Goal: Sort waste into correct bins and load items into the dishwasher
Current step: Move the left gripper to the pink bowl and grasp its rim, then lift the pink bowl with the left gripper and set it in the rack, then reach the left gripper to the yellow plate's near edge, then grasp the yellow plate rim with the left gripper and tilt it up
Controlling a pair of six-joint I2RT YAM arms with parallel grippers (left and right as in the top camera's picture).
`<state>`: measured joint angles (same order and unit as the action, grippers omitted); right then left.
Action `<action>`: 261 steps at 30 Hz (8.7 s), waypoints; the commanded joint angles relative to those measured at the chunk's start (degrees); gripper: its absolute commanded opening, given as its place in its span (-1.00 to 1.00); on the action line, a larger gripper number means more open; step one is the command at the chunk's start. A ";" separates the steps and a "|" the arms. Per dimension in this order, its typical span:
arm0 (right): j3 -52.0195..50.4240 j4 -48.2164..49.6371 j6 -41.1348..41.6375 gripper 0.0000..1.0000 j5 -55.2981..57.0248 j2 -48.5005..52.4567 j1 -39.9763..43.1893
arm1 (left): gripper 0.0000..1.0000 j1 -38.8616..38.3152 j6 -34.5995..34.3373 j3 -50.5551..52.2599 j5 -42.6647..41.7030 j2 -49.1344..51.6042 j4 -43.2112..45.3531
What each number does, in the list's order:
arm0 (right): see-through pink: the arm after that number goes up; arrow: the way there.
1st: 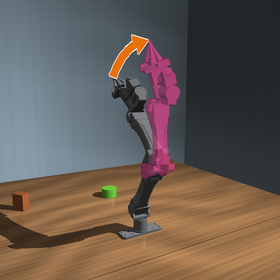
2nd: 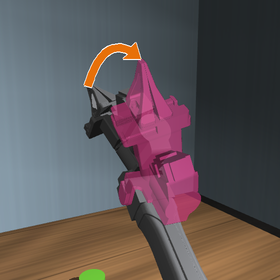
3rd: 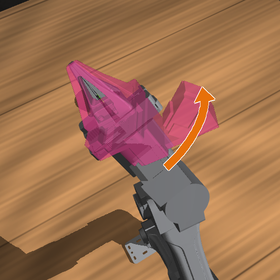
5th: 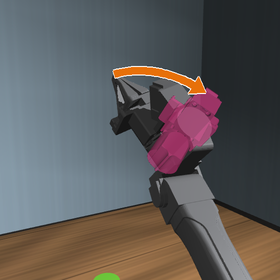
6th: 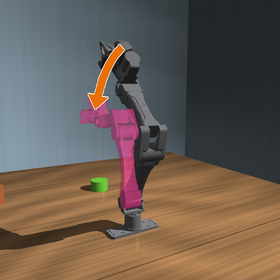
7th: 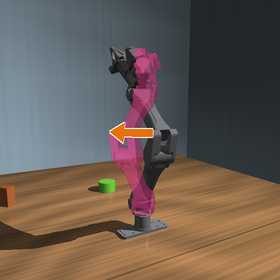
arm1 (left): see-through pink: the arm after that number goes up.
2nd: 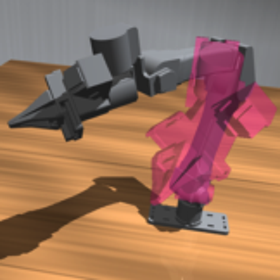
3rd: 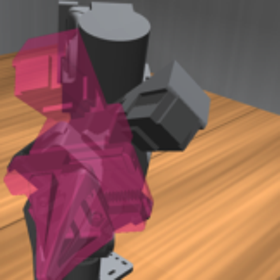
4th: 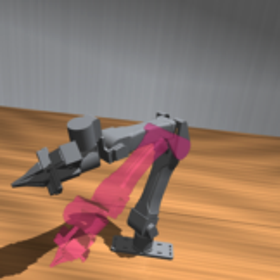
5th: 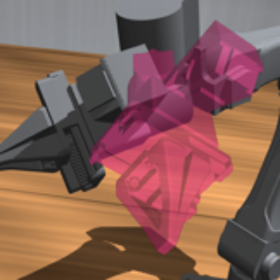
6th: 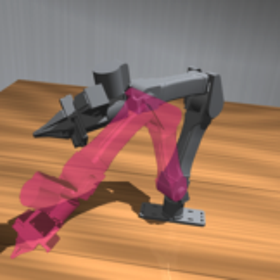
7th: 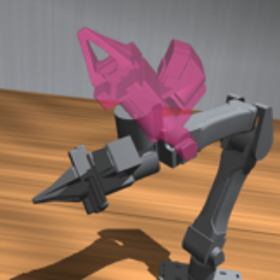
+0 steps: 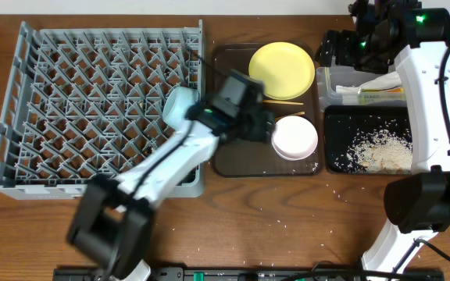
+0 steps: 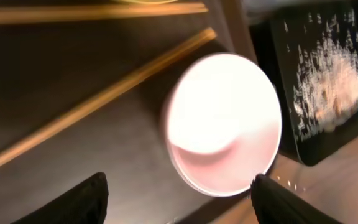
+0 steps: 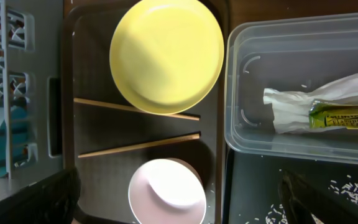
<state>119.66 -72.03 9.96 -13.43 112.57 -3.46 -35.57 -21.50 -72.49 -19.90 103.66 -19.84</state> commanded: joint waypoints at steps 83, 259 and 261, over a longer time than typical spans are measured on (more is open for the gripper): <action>0.22 0.00 -0.83 0.99 -0.09 -0.15 -0.31 | -0.85 15.76 52.74 -16.55 93.77 23.34 34.93; 0.22 0.00 -0.83 0.99 -0.09 -0.15 -0.35 | -0.63 6.99 -1.29 -31.10 32.35 45.48 19.30; 0.22 0.00 -0.83 0.99 -0.09 -0.15 -0.35 | -0.85 6.93 -1.29 -31.12 32.37 45.37 19.28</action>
<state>119.59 -72.03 9.80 -13.43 112.57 -3.46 -28.27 -22.52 -105.49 16.03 144.00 1.98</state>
